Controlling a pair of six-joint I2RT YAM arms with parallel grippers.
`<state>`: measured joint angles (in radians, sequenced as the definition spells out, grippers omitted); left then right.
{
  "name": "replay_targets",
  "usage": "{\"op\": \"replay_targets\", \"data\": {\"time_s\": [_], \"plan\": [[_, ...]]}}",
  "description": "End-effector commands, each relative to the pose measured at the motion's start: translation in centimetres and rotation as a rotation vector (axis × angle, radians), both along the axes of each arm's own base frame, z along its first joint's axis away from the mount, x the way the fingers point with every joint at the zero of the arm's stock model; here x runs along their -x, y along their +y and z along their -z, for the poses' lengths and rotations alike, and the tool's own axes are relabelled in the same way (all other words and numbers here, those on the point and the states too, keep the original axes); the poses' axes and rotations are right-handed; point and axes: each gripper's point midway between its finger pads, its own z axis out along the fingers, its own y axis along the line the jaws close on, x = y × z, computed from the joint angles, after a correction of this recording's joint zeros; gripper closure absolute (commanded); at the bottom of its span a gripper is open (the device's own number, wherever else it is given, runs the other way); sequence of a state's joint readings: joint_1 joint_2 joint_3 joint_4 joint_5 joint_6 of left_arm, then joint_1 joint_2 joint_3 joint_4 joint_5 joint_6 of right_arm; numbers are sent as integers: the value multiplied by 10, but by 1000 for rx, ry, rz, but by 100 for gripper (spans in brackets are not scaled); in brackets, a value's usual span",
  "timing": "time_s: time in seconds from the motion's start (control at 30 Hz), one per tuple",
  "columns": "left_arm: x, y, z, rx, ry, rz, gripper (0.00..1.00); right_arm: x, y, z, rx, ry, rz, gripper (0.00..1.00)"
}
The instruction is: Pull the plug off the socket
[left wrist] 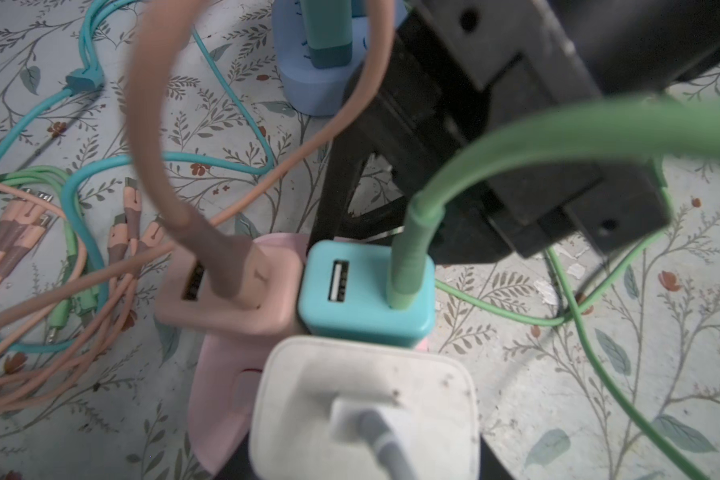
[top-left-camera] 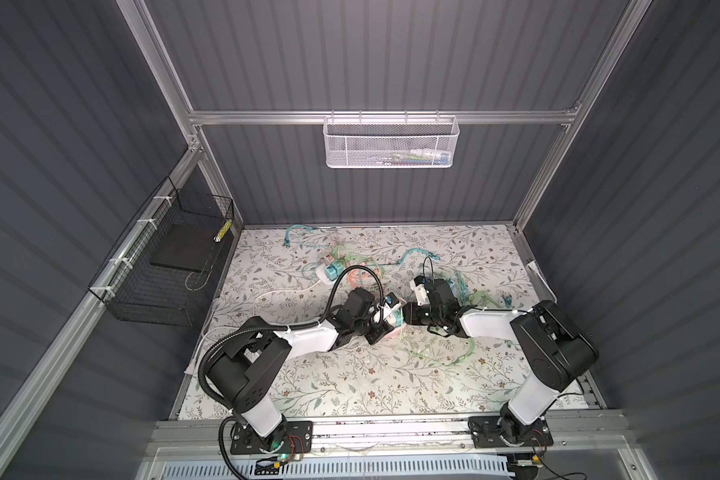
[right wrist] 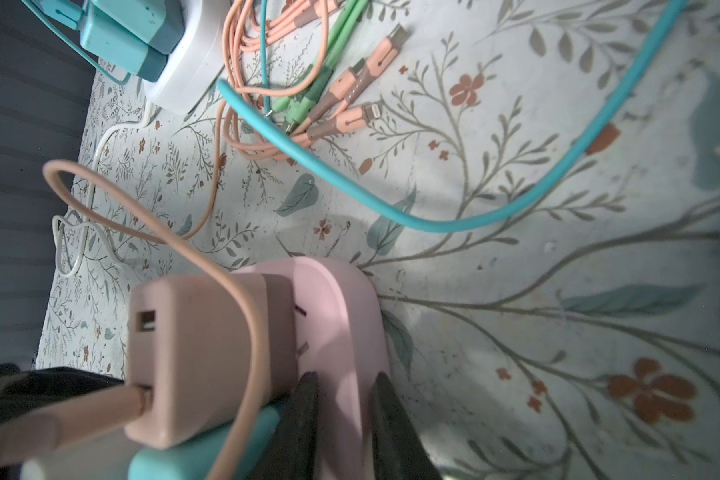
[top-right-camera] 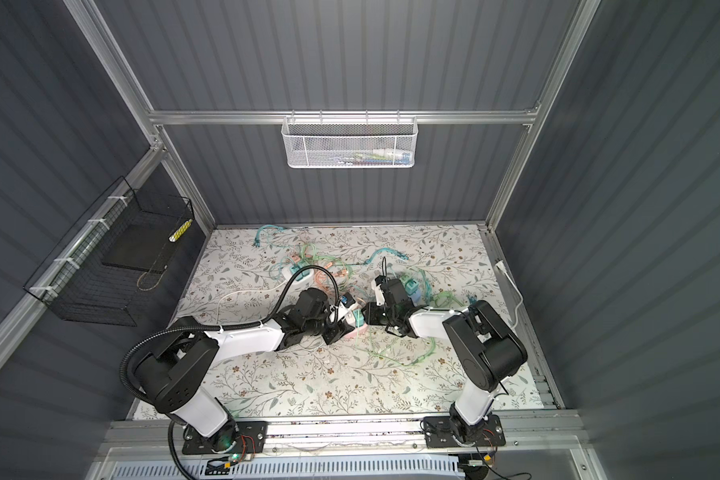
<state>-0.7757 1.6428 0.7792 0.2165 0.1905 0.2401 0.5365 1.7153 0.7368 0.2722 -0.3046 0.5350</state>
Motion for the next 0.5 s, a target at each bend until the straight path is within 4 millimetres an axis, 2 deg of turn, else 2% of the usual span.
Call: {"op": "replay_targets", "data": {"time_s": [0.0, 0.2, 0.37, 0.47], "plan": [[-2, -13, -33, 85, -122, 45, 96, 51, -44, 73, 239, 243, 28, 76], [2, -17, -43, 143, -104, 48, 96, 53, -49, 77, 259, 250, 32, 77], [8, -24, -41, 183, 11, 101, 96, 53, -52, 80, 278, 242, 30, 77], [5, -22, -43, 216, 49, 95, 95, 56, -55, 82, 288, 239, 32, 78]]}}
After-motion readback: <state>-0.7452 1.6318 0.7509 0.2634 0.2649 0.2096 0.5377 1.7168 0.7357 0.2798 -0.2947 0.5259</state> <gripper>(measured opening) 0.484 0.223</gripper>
